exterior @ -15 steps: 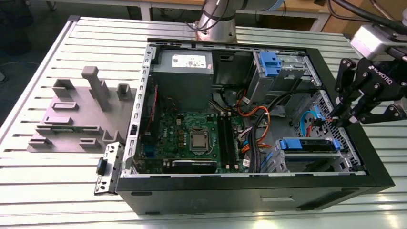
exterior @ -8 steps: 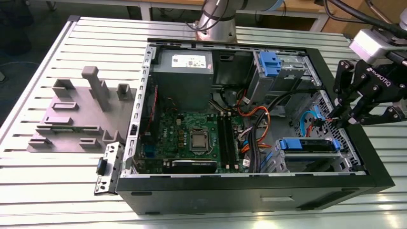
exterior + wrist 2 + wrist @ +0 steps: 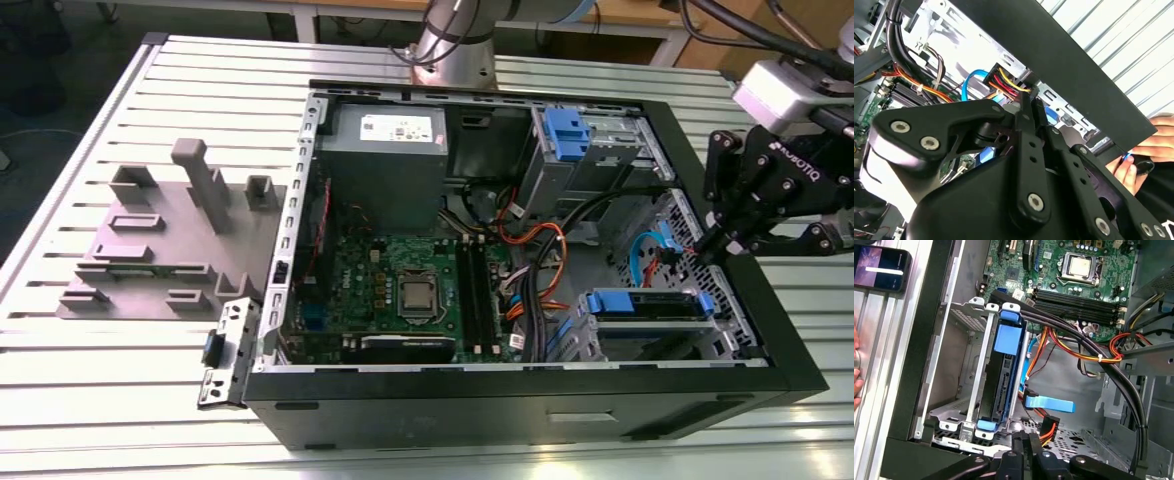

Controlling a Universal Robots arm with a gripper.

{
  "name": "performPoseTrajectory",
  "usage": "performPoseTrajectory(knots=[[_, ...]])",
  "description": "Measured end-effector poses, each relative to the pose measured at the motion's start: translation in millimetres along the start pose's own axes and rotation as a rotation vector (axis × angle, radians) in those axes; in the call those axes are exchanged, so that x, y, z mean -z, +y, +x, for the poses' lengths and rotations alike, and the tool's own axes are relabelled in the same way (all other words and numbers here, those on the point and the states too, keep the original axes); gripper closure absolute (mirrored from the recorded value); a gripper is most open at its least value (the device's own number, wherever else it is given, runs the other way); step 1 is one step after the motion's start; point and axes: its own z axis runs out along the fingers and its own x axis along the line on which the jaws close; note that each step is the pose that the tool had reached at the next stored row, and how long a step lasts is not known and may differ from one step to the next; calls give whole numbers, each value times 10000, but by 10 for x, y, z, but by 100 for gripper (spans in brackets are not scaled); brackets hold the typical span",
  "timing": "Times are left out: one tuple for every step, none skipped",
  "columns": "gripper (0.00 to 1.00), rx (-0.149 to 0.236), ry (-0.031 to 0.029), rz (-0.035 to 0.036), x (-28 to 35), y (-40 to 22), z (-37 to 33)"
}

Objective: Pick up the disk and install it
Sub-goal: 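Insert the first disk wire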

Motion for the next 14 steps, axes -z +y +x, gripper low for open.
performPoseTrajectory(knots=[[84,2,-2,1,3,12,-3],[84,1,-1,0,4,31,-6],[84,1,0,-1,4,54,-9],[84,1,-1,0,2,71,-12],[84,1,-1,0,1,85,-13],[84,1,1,1,0,102,-9],[84,2,0,4,-1,116,1],[84,2,-12,12,-3,129,16],[84,3,-44,22,-7,138,35],[84,6,-90,35,-10,147,56],[84,8,-132,46,-13,155,75],[84,9,-165,58,-15,162,94],[84,10,-181,78,-17,169,111],[84,7,-177,125,-17,177,120]])
